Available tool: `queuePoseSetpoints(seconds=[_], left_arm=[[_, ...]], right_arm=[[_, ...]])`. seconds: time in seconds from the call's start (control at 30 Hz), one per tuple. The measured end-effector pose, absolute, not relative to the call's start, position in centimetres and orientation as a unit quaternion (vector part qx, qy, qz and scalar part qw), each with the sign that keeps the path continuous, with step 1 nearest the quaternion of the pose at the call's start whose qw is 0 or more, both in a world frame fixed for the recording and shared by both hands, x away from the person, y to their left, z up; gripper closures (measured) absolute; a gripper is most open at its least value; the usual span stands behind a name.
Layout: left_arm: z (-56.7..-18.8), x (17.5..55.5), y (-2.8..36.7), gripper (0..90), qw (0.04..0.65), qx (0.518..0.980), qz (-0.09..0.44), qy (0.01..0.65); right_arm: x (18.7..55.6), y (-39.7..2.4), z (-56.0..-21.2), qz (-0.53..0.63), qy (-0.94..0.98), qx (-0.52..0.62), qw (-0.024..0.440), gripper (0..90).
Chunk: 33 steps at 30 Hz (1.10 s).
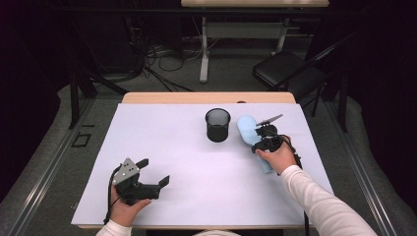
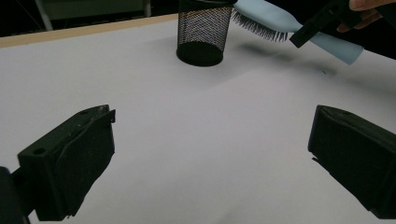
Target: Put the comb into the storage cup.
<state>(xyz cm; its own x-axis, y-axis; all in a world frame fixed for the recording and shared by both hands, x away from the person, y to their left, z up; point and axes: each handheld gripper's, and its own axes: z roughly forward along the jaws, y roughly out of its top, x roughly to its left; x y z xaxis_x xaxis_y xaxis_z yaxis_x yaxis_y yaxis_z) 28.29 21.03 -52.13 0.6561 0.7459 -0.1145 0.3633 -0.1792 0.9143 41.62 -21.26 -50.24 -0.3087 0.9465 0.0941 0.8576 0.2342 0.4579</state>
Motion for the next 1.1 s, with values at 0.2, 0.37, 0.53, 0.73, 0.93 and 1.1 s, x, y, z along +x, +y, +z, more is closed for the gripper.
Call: queuePoseSetpoints(seconds=[0.2,0.37,0.53,0.73,0.93,1.1], left_arm=[[-52.1,28.7,21.1,0.6,0.526,0.741,0.177,0.379],[-52.1,29.0,21.2,0.7,0.525,0.736,0.170,0.393],[-51.8,29.3,21.1,0.8,0.530,0.730,0.156,0.402],[-51.6,29.6,20.6,0.9,0.532,0.734,0.140,0.399],[-50.9,30.0,20.2,1.7,0.533,0.738,0.132,0.393],[-50.4,30.5,19.8,3.2,0.537,0.739,0.120,0.389]], right_arm=[[41.0,-21.2,-50.0,0.230,0.790,0.561,0.097,69.6],[40.2,-21.2,-49.7,0.239,0.796,0.548,0.090,69.6],[39.4,-21.5,-49.3,0.250,0.803,0.535,0.085,69.7],[38.2,-21.6,-48.7,0.266,0.808,0.521,0.079,69.6],[37.0,-21.4,-48.3,0.270,0.818,0.503,0.074,69.7],[36.2,-20.8,-47.9,0.277,0.823,0.490,0.072,69.7]])
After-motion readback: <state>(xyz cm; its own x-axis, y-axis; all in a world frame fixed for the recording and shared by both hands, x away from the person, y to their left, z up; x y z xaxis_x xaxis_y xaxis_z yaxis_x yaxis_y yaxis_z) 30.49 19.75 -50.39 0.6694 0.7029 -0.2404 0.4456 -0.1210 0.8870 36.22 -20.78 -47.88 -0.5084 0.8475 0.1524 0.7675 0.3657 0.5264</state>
